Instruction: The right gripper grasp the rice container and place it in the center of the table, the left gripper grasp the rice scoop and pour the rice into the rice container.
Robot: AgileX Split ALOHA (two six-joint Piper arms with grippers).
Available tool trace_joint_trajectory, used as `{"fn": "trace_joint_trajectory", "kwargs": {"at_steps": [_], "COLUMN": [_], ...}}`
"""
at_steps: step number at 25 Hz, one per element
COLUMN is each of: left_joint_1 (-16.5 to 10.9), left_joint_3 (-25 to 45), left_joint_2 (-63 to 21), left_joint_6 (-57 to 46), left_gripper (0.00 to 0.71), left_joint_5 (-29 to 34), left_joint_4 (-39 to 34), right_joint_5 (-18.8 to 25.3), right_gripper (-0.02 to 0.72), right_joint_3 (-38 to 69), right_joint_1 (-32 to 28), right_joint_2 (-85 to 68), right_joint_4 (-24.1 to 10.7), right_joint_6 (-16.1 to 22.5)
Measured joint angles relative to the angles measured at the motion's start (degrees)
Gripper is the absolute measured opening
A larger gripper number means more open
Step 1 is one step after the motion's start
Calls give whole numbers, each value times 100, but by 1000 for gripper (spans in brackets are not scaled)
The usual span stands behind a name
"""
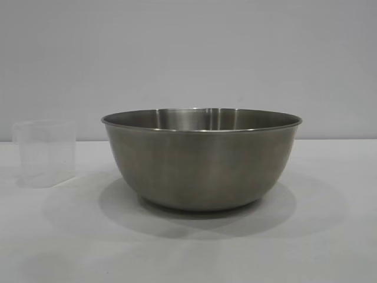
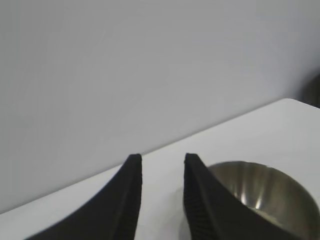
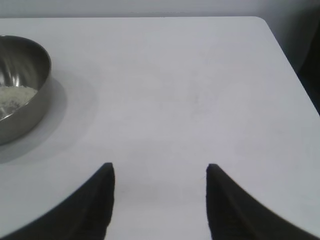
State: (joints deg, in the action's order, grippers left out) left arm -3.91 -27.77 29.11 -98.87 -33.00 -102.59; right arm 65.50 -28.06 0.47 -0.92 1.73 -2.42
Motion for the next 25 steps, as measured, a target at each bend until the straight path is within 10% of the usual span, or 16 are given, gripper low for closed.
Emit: {"fn": "trace_joint_trajectory", "kwargs": {"at_steps": [22, 25], "left_joint_1": [0, 0], "left_joint_3": [0, 75], "left_joint_2": [0, -7], "left_joint_6": [14, 1484], "left_gripper": [162, 162], "left_joint_5": [925, 1303], "left_joint_4": [0, 1704], "right_joint_5": [0, 0], "right_gripper": [386, 386], "right_joint_3": [0, 0], "right_joint_1": [0, 0], "right_joint_2": [0, 0], "right_joint_4": [0, 0], "right_joint_6": [0, 0]}}
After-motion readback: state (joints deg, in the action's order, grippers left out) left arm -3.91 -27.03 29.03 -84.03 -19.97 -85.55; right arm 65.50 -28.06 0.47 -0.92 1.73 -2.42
